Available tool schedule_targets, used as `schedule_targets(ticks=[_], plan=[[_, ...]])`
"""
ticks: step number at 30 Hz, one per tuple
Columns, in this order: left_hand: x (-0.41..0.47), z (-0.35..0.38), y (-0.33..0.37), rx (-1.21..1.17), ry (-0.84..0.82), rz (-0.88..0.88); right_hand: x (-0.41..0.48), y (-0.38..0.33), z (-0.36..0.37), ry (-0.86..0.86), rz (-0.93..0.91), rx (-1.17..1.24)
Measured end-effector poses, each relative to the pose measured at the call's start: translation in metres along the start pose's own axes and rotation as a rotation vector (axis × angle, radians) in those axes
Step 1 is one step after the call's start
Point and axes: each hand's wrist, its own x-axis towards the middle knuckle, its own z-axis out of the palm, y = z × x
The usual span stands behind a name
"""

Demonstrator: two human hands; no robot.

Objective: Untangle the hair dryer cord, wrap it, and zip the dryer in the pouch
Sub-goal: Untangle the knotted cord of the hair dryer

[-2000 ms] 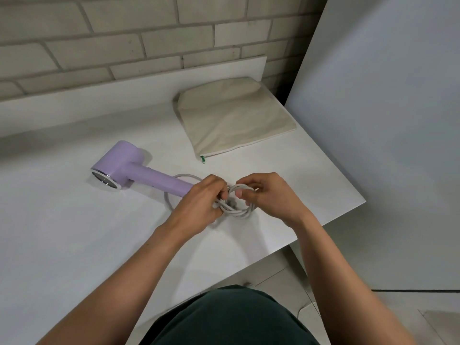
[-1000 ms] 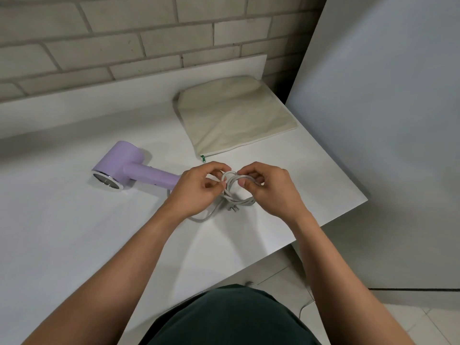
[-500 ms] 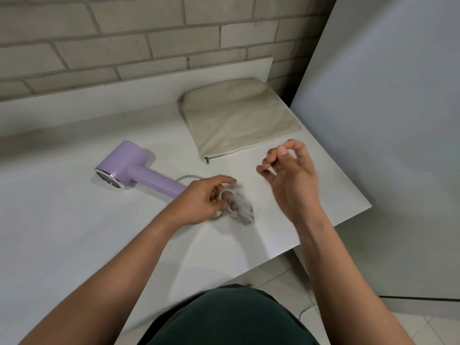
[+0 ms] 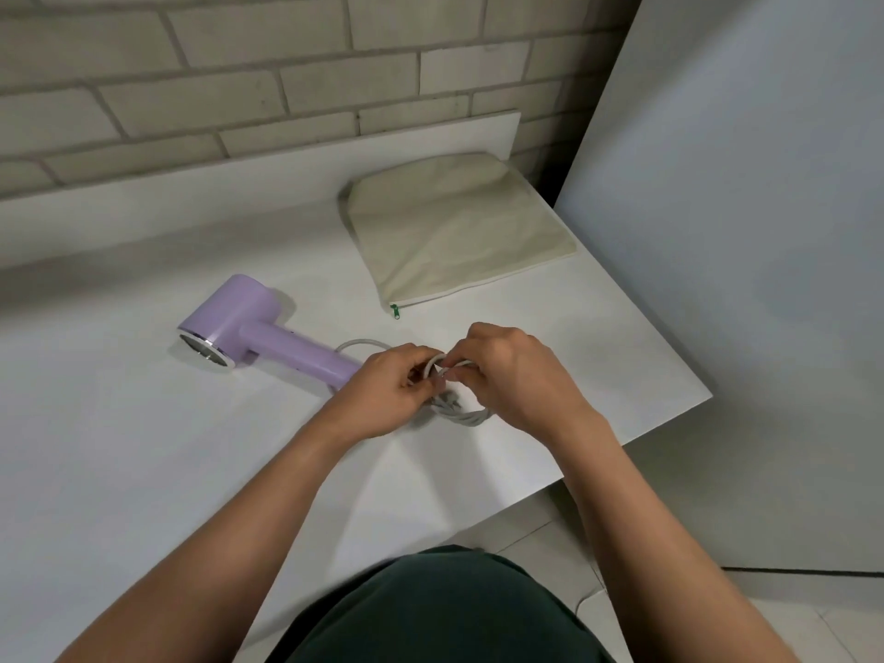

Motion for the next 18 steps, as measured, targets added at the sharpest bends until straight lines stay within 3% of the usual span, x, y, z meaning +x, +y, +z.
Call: schedule_targets(ticks=[3, 8, 11, 13, 16, 18], plan=[[0.003, -0.009, -0.001, -0.033, -0.007, -0.002, -0.003, -0.002, -0.01, 0.132, 0.018, 0.089], [0.005, -0.023, 0.005, -0.114, -0.025, 0.015, -0.008, -0.012, -0.031, 0.437, 0.173, 0.684], [0.007, -0.028, 0.011, -0.129, -0.004, 0.05, -0.009, -0.018, -0.034, 0.502, 0.225, 0.841], [0.009, -0.028, 0.012, -0.079, 0.011, 0.079, -0.007, -0.012, -0.039, 0.464, 0.21, 0.661], [0.01, -0.02, 0.013, 0.021, -0.01, 0.083, -0.006, -0.005, -0.04, 0.243, 0.183, 0.056], [0.01, -0.014, 0.013, 0.056, -0.025, 0.068, -0.006, -0.006, -0.037, 0.209, 0.124, -0.183]])
